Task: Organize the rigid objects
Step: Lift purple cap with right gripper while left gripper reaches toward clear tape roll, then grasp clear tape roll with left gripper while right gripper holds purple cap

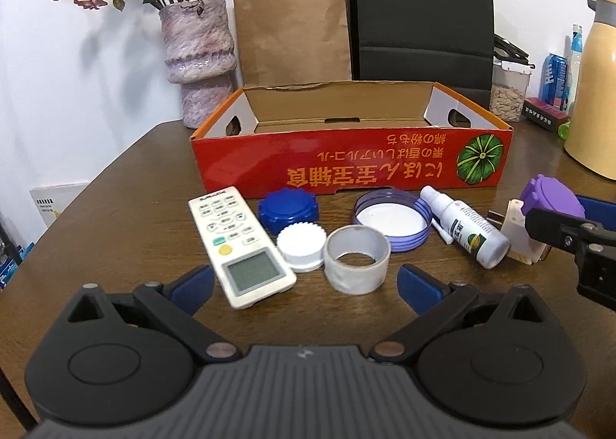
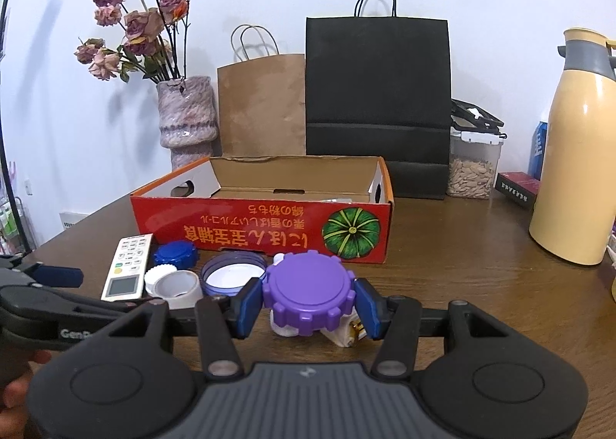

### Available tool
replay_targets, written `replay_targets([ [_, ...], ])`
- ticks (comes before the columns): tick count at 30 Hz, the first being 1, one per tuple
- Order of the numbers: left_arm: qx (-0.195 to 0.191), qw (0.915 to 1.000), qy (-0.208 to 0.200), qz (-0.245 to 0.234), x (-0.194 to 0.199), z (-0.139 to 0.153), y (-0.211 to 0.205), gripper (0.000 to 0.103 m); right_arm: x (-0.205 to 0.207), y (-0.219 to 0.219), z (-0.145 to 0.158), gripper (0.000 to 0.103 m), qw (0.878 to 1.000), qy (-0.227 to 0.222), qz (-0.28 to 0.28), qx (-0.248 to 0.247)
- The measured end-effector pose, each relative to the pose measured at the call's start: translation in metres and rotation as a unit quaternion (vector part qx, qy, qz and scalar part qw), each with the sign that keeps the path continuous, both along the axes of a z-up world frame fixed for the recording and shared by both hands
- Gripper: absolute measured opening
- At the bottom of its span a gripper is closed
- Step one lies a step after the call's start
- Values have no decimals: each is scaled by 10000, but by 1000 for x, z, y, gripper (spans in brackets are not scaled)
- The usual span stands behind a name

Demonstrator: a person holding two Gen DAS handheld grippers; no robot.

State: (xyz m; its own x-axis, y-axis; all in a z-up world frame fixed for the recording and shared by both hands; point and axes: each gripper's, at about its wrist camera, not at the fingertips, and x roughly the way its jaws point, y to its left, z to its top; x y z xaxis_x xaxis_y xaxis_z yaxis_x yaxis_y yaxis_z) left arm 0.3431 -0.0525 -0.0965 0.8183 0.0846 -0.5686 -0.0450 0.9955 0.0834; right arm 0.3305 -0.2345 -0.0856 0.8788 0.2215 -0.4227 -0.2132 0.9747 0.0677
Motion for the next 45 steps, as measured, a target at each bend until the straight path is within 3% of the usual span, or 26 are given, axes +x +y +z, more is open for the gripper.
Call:
replay_targets([
  [8,-55,10000,39,42,15,-4,-14,102,7,-4,1,51,10000,-50,10,-19],
  [15,-114,9998,142,-55,26,-9,-25,78,16,-11,-1,51,10000,-45,-37,46],
  [20,-151,9997,200,-25,33,-11,-27,68,20,-12,-3,51,10000,-36,-32,56],
  [25,-272,9991,314,-18,41,-14,-28,46,21,-10,-5,51,10000,-48,2,34],
  [45,-391,9992,28,-93,35,5,-19,44,24,-7,-4,51,9999,-118,-45,8],
])
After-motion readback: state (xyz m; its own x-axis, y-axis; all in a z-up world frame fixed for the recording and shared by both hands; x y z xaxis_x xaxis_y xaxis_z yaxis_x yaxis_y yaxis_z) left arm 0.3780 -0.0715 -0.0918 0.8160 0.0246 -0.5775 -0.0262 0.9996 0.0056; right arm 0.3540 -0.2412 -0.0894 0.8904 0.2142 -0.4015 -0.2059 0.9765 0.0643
